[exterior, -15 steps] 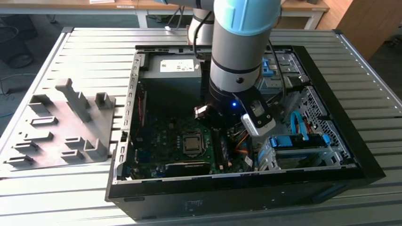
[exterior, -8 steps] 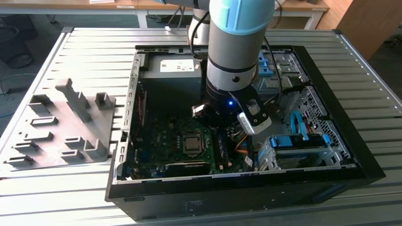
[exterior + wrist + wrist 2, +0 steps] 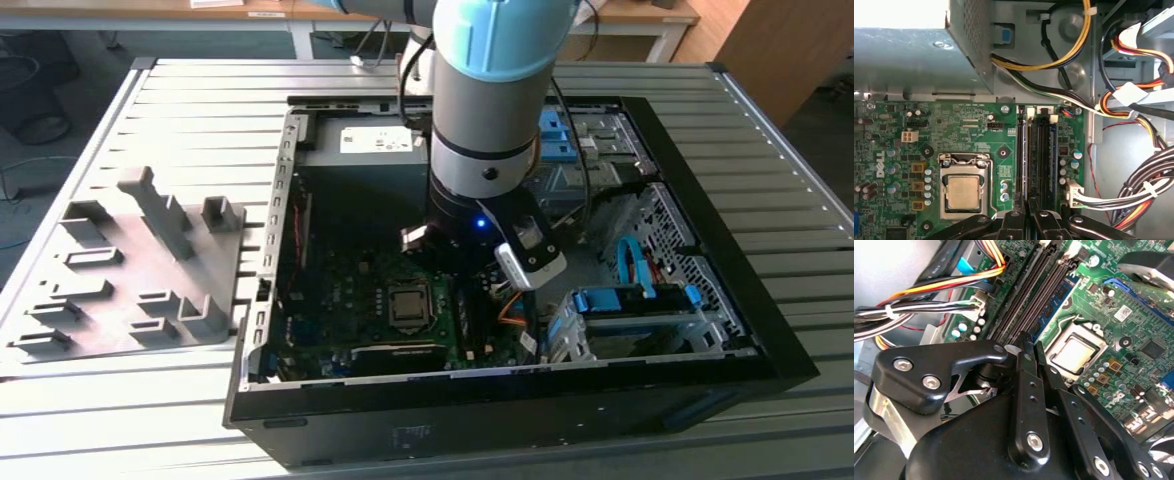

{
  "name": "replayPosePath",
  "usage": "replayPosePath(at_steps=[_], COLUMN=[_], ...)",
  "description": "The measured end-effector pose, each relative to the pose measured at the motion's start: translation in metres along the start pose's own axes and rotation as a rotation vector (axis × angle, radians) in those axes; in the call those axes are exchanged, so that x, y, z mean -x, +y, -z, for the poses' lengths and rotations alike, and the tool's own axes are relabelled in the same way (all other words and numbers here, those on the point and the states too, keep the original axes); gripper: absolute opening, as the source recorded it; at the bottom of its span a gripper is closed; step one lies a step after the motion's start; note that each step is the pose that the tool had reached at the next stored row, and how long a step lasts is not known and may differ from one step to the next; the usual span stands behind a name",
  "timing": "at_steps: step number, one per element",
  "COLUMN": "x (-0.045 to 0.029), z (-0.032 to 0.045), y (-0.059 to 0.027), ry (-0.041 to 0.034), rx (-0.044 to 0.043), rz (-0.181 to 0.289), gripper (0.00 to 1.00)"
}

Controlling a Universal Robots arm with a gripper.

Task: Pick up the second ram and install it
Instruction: 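Insert the second ram into the second slot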

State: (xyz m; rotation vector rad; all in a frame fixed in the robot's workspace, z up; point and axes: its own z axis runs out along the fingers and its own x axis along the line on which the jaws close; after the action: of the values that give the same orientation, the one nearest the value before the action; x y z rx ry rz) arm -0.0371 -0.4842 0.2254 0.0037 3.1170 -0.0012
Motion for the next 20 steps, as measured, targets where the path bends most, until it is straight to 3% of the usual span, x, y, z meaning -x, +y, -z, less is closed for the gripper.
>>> replayPosePath(at_steps=[5,10,20], x=[-0.0003,-0.0003,0.0006], z=[-0.0022,-0.0027,-0.0062], y=[0.0000,-0.0015,-0.0021], ry=[0.0002,0.0000,-0.0001], rx=[-0.0054,-0.0125,-0.0136], rz=[-0.033,-0.033,-0.033], gripper=[0.14,0.14,0.14])
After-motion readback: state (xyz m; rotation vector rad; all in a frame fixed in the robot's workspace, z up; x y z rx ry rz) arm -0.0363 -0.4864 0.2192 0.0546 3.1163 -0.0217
